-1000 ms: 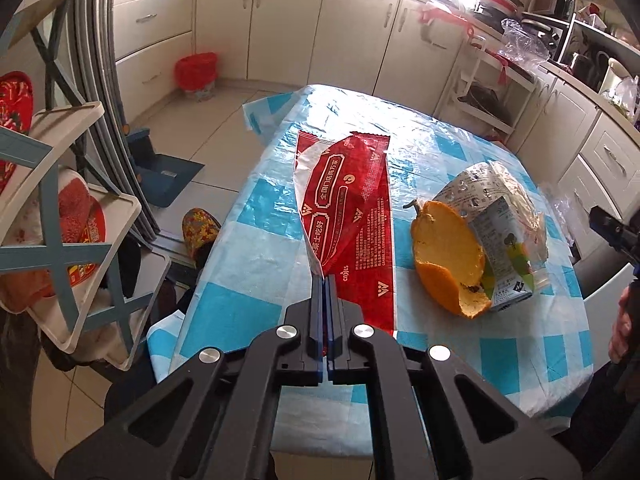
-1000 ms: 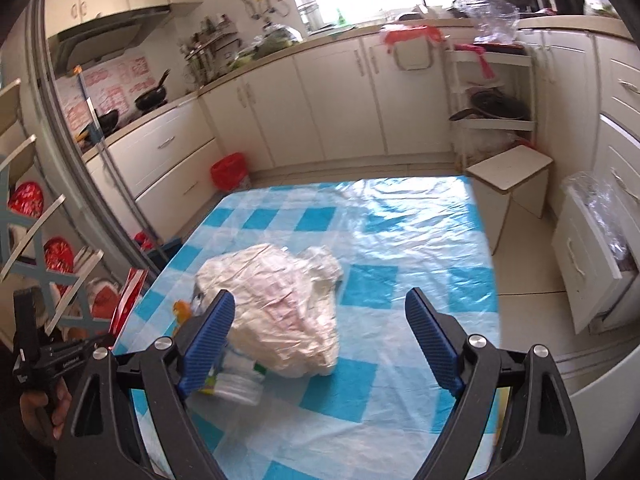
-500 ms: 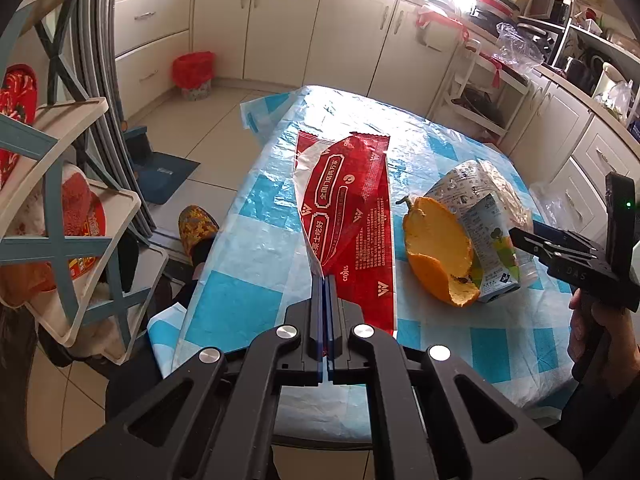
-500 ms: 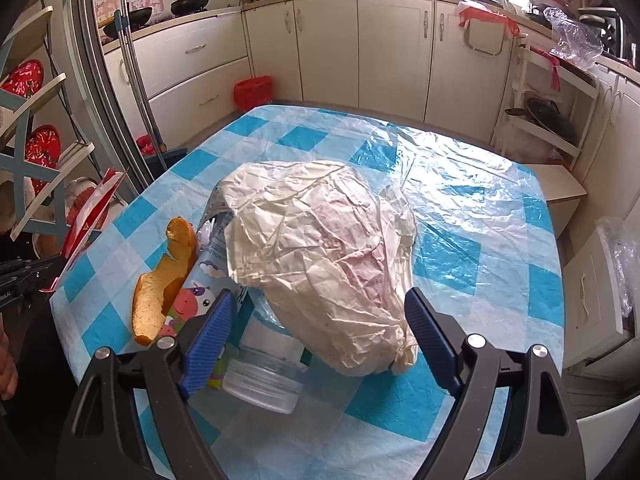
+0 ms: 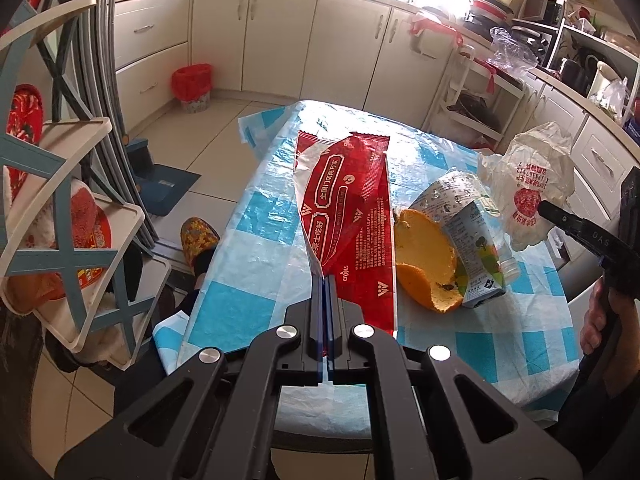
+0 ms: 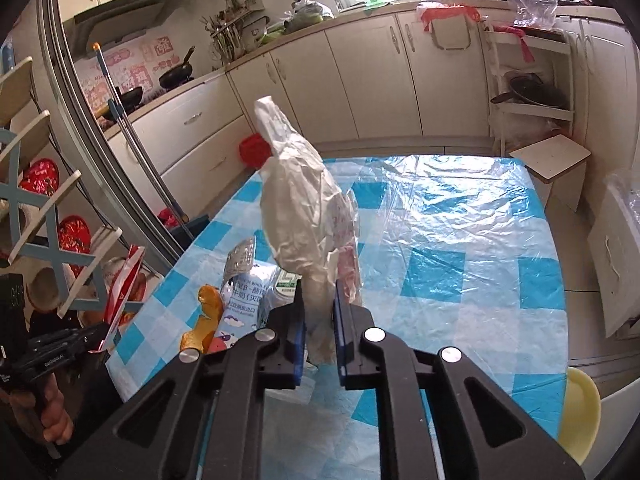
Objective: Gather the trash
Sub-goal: 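Carry both items to the yellow bucket while the right tool opens to drop the bag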
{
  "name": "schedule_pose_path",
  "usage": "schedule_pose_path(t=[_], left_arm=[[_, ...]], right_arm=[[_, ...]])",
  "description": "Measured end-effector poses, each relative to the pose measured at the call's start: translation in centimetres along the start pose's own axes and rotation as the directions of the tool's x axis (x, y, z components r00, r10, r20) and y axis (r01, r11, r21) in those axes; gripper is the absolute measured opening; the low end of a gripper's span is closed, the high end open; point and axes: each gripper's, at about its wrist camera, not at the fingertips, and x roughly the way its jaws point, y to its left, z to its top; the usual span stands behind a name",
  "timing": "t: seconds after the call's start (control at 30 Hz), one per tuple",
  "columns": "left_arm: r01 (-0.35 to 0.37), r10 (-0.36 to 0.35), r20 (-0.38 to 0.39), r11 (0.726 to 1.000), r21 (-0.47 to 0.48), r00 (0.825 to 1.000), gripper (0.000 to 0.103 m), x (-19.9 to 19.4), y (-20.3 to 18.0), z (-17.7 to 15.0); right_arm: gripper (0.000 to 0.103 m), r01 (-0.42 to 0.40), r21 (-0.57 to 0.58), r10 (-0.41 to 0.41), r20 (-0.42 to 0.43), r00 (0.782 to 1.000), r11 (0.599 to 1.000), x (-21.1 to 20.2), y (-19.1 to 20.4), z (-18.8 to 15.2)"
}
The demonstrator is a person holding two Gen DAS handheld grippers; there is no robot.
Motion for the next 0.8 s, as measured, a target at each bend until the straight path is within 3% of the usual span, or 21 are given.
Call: schedule_pose_path(t=[0.3, 0.8], left_arm=[[0.02, -0.021, 0.045, 1.0, 0.018, 0.999, 0.001, -2.6, -0.9, 0.9], [0.032, -0.034, 0.051, 0.999, 0.044, 0.998, 0.001, -3.5, -2.3, 0.9]], right_arm=[[0.008, -0.003, 0.049, 0.0, 0.059, 0.998, 0.999, -2.1, -1.2, 0.2], [0.008, -0.005, 0.076, -0.003, 0.105, 0.995, 0.997, -3.7, -2.2, 0.0]])
